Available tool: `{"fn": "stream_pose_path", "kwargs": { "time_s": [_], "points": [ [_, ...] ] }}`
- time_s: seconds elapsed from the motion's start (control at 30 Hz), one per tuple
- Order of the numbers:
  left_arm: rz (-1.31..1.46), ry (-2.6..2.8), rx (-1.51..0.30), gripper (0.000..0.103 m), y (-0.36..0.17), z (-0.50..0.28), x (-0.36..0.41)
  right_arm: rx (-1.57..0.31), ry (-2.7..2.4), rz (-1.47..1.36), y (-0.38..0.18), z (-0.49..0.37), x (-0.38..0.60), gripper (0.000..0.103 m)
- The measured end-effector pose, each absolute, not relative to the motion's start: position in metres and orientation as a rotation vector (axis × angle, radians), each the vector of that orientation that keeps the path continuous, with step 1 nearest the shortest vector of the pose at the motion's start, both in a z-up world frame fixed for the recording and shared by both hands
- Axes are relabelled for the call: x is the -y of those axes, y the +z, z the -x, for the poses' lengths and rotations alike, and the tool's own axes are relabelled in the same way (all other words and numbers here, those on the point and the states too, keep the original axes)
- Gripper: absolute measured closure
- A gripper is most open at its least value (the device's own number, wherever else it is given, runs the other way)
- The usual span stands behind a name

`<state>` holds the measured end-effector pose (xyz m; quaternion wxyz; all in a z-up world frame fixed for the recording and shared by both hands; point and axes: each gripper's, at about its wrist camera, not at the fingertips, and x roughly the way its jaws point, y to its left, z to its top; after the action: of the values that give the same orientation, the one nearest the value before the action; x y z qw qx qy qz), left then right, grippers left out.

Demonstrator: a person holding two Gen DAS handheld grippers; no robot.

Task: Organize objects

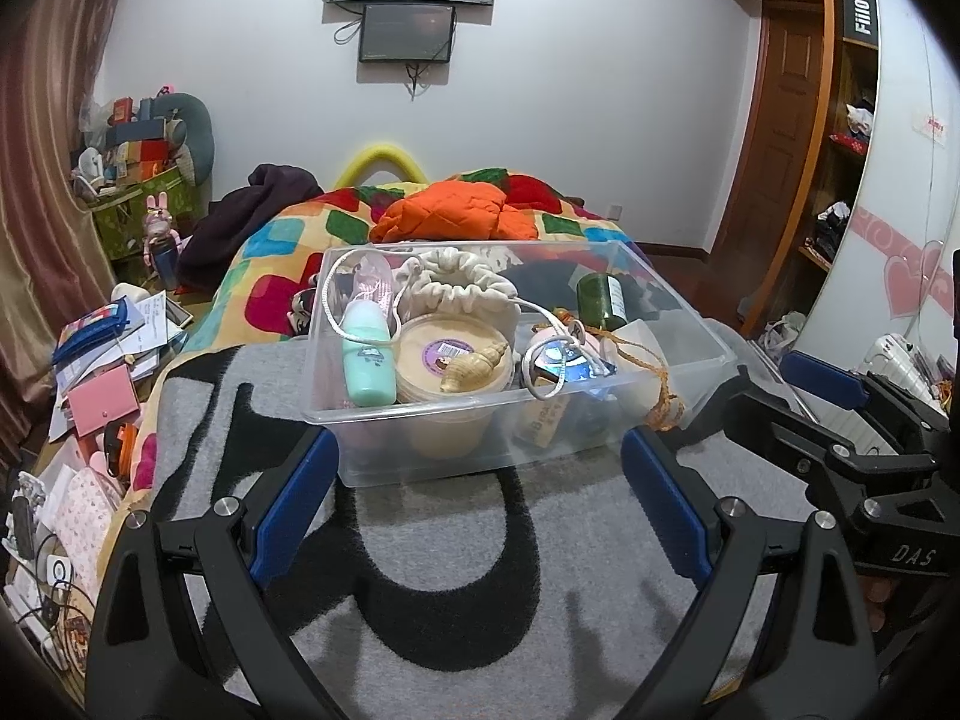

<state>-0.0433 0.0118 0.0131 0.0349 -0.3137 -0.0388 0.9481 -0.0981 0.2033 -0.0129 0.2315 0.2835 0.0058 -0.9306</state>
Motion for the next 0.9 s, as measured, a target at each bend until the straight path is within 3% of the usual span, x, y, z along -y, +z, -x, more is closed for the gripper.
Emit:
{"fn": "stream_pose_path", "kwargs": {
  "time_s": [0.9],
  "points": [
    [0.964,2.934,0.125,0.007,0.0118,0.0426,-0.0077,-0.012,-2.551,-0.785,-0.0139,0.0974,-0.2005,0.015]
  ]
}}
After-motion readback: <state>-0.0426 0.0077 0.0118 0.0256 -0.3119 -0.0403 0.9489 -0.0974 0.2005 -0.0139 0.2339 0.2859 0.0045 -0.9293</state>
